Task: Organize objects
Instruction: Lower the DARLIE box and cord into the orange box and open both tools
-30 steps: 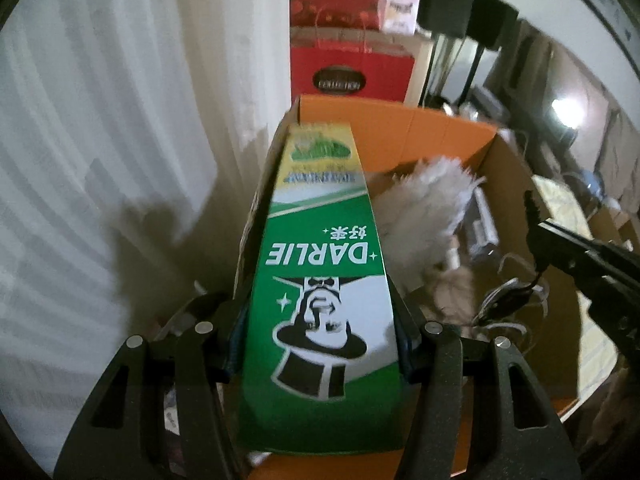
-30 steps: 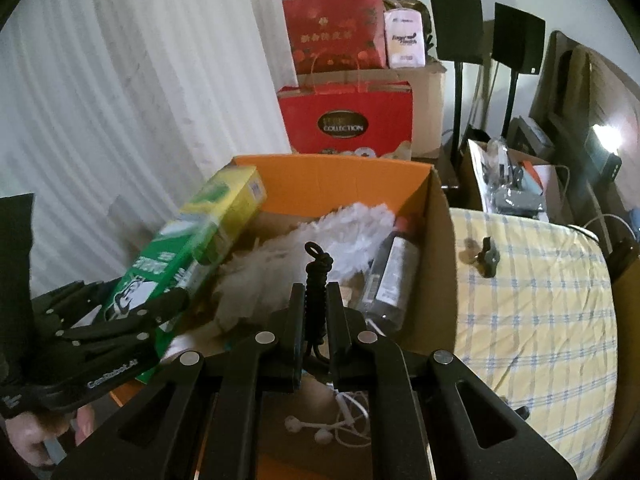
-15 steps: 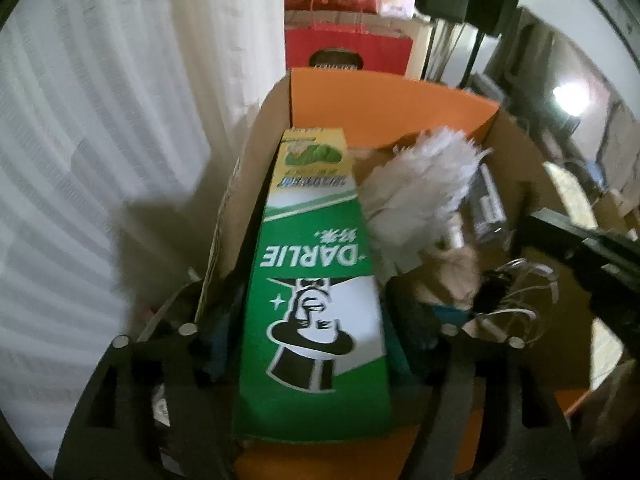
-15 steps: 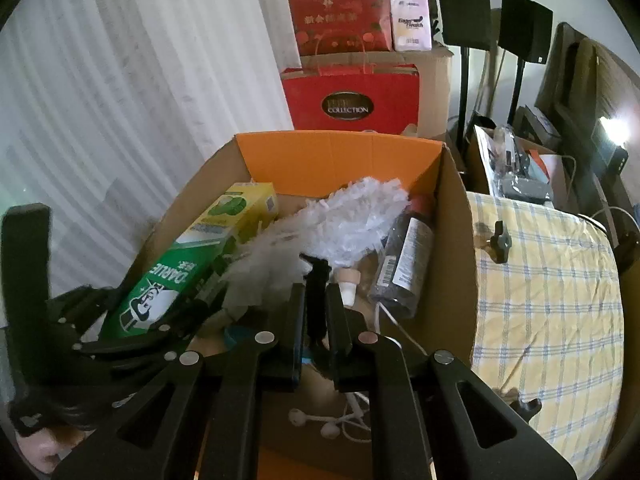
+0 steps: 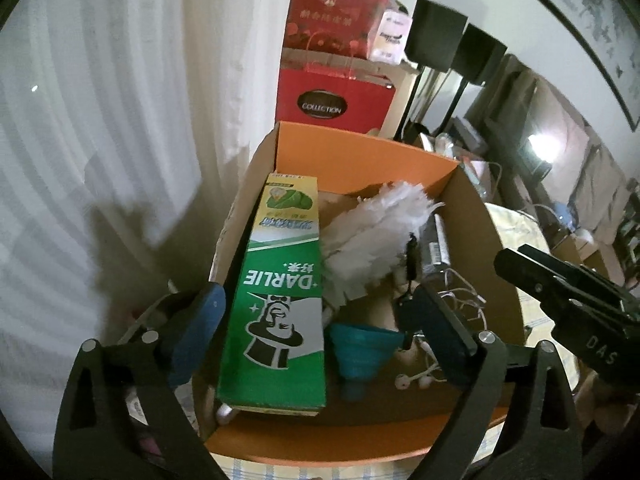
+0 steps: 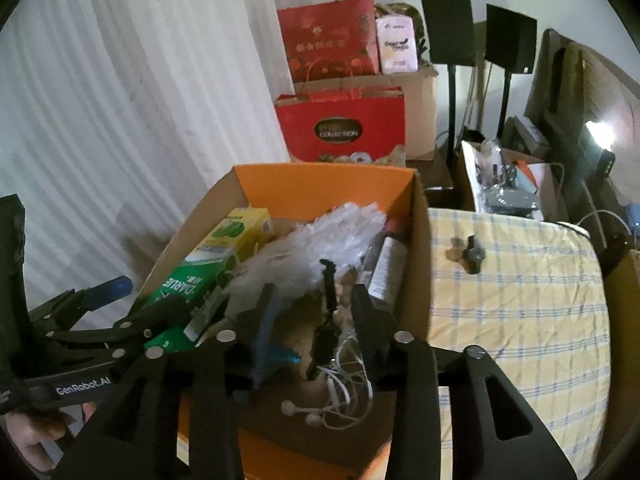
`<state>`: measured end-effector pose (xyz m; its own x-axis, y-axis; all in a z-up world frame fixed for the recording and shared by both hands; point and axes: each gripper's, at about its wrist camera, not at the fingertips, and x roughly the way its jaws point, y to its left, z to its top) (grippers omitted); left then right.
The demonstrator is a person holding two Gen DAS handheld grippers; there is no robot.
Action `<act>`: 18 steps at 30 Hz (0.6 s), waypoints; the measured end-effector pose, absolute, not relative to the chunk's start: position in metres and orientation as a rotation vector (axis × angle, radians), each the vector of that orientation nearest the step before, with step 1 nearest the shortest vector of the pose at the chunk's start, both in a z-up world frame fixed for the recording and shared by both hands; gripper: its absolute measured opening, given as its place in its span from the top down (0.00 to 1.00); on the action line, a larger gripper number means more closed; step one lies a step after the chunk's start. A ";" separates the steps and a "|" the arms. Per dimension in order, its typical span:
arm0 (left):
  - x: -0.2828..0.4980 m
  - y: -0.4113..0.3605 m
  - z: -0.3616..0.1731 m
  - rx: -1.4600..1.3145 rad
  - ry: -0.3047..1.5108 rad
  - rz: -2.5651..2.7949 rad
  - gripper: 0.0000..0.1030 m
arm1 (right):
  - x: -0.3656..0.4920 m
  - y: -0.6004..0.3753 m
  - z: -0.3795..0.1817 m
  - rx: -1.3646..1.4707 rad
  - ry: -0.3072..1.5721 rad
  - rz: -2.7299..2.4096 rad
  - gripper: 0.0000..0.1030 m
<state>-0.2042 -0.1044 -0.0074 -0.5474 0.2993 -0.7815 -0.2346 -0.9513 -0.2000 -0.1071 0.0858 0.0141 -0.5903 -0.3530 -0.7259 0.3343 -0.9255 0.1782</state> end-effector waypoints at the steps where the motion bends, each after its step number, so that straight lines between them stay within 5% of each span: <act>1: -0.202 -0.104 -0.006 -1.289 -0.101 2.527 0.08 | -0.105 0.089 0.016 1.145 -0.033 -2.508 0.51; 8: -0.192 -0.104 0.002 -1.258 -0.104 2.545 0.08 | -0.094 0.110 0.023 1.144 -0.007 -2.531 0.28; 18: -0.167 -0.088 0.007 -1.181 -0.039 2.581 0.00 | -0.078 0.152 0.025 1.124 0.035 -2.627 0.17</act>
<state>-0.1668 -0.0883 0.0073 -0.6162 0.2822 -0.7353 -0.2598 -0.9542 -0.1485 -0.0777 0.1519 0.0248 -0.6566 -0.2485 -0.7121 0.2675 -0.9595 0.0881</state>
